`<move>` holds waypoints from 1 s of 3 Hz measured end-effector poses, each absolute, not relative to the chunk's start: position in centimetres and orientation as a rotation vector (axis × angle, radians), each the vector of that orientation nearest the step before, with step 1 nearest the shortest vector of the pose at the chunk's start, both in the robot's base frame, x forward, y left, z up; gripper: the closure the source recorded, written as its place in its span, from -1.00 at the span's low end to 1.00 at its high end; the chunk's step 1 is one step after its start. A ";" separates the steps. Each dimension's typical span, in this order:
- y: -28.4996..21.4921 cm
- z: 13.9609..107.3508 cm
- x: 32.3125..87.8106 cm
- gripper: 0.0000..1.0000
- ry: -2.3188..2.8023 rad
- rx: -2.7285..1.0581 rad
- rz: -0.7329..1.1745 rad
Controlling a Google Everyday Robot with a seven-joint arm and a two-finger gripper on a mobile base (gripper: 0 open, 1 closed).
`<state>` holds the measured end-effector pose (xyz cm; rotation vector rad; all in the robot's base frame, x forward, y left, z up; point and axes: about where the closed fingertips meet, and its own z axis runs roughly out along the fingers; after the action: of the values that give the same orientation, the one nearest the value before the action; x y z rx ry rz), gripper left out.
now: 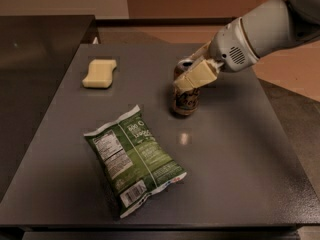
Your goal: Move orange can near green jalapeno chip bag
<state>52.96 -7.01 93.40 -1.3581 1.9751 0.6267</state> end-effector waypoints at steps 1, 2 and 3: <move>-7.0 92.9 51.0 1.00 1.996 -1.335 0.632; -6.3 92.7 49.2 1.00 2.014 -1.300 0.651; -5.7 92.3 47.9 0.65 2.039 -1.280 0.642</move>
Offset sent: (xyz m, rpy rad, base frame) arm -0.0585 0.0104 -0.0127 0.0428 0.0607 -0.0782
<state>47.89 -5.66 92.27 -1.2801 2.0390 0.6423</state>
